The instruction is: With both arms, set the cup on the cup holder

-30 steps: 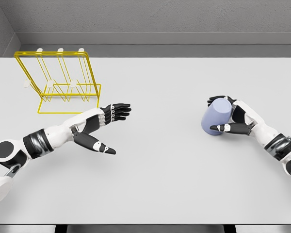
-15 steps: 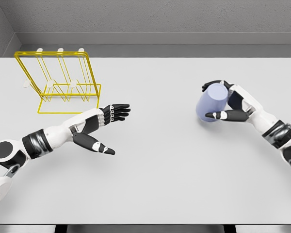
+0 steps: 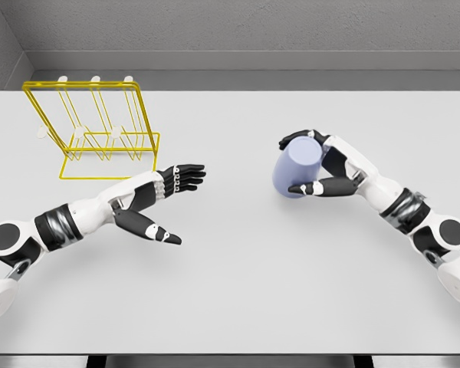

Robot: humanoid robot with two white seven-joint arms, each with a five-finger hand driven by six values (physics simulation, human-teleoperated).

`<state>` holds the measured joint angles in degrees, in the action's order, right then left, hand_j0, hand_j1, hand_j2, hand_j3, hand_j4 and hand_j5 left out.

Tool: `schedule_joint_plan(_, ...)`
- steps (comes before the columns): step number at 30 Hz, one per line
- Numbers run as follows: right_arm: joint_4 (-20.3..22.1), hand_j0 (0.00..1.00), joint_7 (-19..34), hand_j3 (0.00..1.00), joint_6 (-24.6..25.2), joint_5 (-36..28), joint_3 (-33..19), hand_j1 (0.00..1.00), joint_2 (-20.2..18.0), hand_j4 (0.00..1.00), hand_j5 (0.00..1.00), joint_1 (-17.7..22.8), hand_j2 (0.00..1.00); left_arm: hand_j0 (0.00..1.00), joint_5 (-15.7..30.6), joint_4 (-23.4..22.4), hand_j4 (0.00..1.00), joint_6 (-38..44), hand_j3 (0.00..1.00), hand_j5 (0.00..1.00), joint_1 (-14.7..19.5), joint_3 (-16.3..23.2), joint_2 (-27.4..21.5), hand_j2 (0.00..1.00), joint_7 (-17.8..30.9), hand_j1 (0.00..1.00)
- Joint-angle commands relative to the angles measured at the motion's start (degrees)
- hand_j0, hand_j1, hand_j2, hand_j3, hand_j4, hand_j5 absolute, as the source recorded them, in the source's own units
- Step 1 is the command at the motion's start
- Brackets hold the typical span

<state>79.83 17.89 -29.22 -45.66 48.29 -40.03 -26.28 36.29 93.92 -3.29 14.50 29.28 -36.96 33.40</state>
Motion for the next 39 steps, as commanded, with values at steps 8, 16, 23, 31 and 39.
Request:
schedule_joint_plan(8, -0.1, 0.65, -0.2, 0.65, 0.6, 3.0, 2.9, 0.65, 6.3, 0.65, 0.65, -0.2, 0.65, 1.0, 0.5, 0.0, 1.0, 0.0, 1.0, 1.0, -0.1, 0.0, -0.2, 1.0, 0.0, 1.0)
schedule_joint_plan(16, -2.1, 0.65, -0.5, 0.65, 2.6, 3.9, 3.7, 0.65, 11.2, 0.65, 0.65, -0.3, 0.65, 1.0, 0.9, 0.0, 1.0, 0.1, 1.0, 1.0, -0.4, -0.5, -0.3, 1.0, 0.0, 1.0)
schedule_joint_plan(23, -5.6, 0.65, -0.5, 0.65, 2.7, 5.6, 3.9, 0.65, 13.5, 0.65, 0.65, -0.1, 0.65, 1.0, 1.1, -0.1, 1.0, 0.6, 1.0, 1.0, -0.6, -0.6, -0.4, 1.0, -0.2, 1.0)
schedule_joint_plan(31, -6.5, 0.65, -0.5, 0.65, 2.7, 5.6, 5.0, 0.65, 13.7, 0.65, 0.65, -0.3, 0.65, 1.0, 0.9, -5.4, 1.0, 0.5, 1.0, 1.0, 0.4, -0.7, 0.0, 1.0, -0.3, 1.0)
schedule_joint_plan(39, -7.8, 0.82, -0.5, 0.82, 3.7, 6.7, 5.0, 0.82, 14.8, 0.82, 0.82, -0.4, 0.82, 1.0, 0.0, -6.6, 1.0, -0.3, 1.0, 1.0, 0.8, -0.7, 2.0, 1.0, -0.4, 1.0)
